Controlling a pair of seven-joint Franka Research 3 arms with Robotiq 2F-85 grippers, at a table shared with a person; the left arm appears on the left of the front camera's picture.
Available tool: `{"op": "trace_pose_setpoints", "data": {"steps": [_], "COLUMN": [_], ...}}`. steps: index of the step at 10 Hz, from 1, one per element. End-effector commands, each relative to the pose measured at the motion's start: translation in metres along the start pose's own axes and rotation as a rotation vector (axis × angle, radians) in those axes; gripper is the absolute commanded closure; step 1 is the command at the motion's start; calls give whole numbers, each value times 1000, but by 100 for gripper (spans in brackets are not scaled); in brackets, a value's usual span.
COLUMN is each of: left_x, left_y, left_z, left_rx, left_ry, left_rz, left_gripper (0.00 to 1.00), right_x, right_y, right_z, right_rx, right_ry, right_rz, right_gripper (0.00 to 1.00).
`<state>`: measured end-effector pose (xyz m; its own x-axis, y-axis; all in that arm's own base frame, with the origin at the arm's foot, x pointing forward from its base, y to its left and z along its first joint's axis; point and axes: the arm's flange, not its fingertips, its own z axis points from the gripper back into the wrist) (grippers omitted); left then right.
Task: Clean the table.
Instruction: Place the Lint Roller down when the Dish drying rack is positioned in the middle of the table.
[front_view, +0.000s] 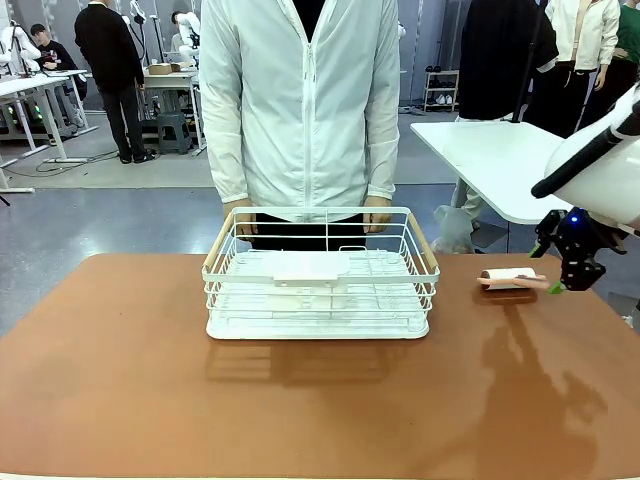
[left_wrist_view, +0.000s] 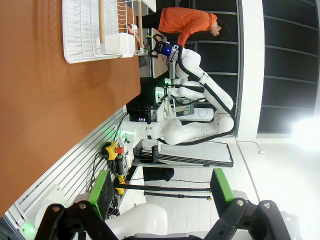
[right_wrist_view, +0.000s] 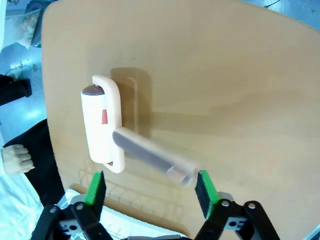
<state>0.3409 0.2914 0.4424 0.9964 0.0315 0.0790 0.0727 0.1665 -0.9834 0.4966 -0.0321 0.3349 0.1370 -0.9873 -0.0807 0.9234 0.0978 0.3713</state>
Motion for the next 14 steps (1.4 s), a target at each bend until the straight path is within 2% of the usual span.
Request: {"op": "trace_pose_setpoints", "data": {"steps": [1, 6, 7, 14], "left_x": [-6, -6, -6, -6], "left_y": [-4, -4, -4, -4], "left_z": [2, 2, 2, 2], "left_rx": [5, 5, 5, 5], "left_ry": [2, 2, 2, 2], "left_rz": [7, 7, 7, 7], "left_gripper": [0, 0, 0, 0], "right_x": [-10, 1, 4, 4], "right_y": [-1, 7, -1, -1], "right_z": [25, 30, 25, 25], "right_rx": [-56, -84, -43, -43], "right_ry": [-14, 0, -1, -1], "right_rz": [0, -28, 10, 10], "right_gripper": [0, 0, 0, 0]}}
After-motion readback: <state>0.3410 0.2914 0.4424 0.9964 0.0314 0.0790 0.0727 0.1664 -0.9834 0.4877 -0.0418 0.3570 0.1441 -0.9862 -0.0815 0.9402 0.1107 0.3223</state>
